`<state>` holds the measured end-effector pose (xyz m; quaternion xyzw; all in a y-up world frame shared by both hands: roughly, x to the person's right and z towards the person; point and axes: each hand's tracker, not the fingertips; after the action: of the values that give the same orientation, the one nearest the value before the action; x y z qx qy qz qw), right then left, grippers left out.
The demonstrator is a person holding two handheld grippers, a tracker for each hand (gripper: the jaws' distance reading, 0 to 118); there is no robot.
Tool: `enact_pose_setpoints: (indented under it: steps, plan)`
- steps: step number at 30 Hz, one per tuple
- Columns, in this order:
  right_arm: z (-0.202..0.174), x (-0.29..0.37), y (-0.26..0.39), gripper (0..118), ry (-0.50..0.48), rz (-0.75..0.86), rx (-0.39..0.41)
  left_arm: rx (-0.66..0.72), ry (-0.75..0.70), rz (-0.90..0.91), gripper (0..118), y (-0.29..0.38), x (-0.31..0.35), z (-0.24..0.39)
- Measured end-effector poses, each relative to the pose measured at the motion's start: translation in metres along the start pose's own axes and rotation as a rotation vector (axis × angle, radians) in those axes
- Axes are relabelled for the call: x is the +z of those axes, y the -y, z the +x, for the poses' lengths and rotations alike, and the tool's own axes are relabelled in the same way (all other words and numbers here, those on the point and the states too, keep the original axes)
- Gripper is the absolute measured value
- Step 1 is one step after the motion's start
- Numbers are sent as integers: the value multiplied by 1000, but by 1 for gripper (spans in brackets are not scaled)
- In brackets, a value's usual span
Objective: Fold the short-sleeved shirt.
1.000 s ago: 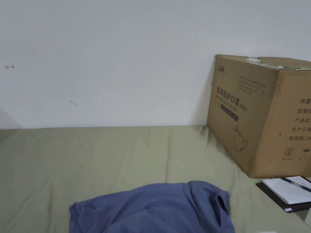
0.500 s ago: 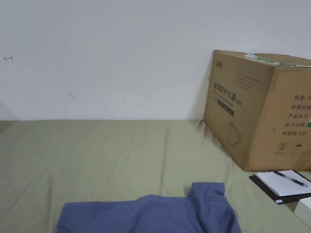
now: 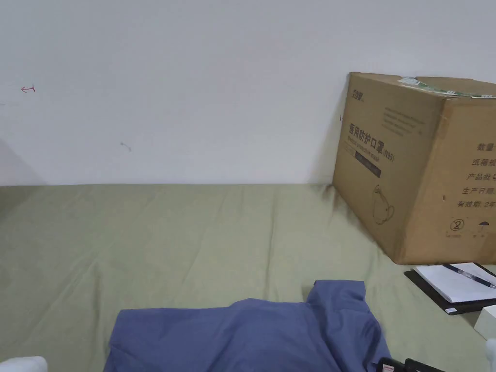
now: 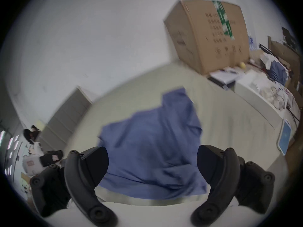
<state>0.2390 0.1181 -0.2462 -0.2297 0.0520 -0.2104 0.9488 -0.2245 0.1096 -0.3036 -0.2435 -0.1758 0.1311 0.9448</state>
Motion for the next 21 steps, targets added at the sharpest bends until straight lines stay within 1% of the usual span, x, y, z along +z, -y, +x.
enact_pose_setpoints:
  steps: [1,2,3,4,6,8,9,11,13,14,16,18,19,21]
  plan:
    - [-10,10,4,80,-23,57,29,-6,14,59,80,2,14,8]
    - [-25,23,11,42,-26,137,86,-30,10,141,43,5,28,17]
    - [-35,29,17,13,-3,182,136,-55,-14,188,14,9,35,25]
    - [-47,35,23,0,28,214,197,-84,-48,217,0,13,41,32]
    - [-60,42,34,0,42,269,267,-131,-86,271,0,25,49,37]
    - [-63,45,41,0,-10,288,259,-130,-70,269,0,31,55,40]
    - [-65,46,43,0,-11,290,250,-136,-84,271,0,30,58,47]
    - [-68,46,44,0,-2,282,260,-127,-91,298,0,25,65,45]
    - [-66,46,39,0,9,280,271,-89,-69,311,0,8,62,37]
    - [-64,45,38,0,10,278,273,-55,-49,278,0,-9,52,29]
    - [-62,39,32,0,13,264,290,4,-40,144,0,-44,19,9]
    - [-62,30,31,0,24,236,349,82,-69,-77,0,-77,-37,-22]
    - [-62,24,31,0,24,219,368,106,-86,-150,0,-85,-61,-34]
    - [-62,10,32,0,14,187,382,141,-77,-361,0,-99,-128,-58]
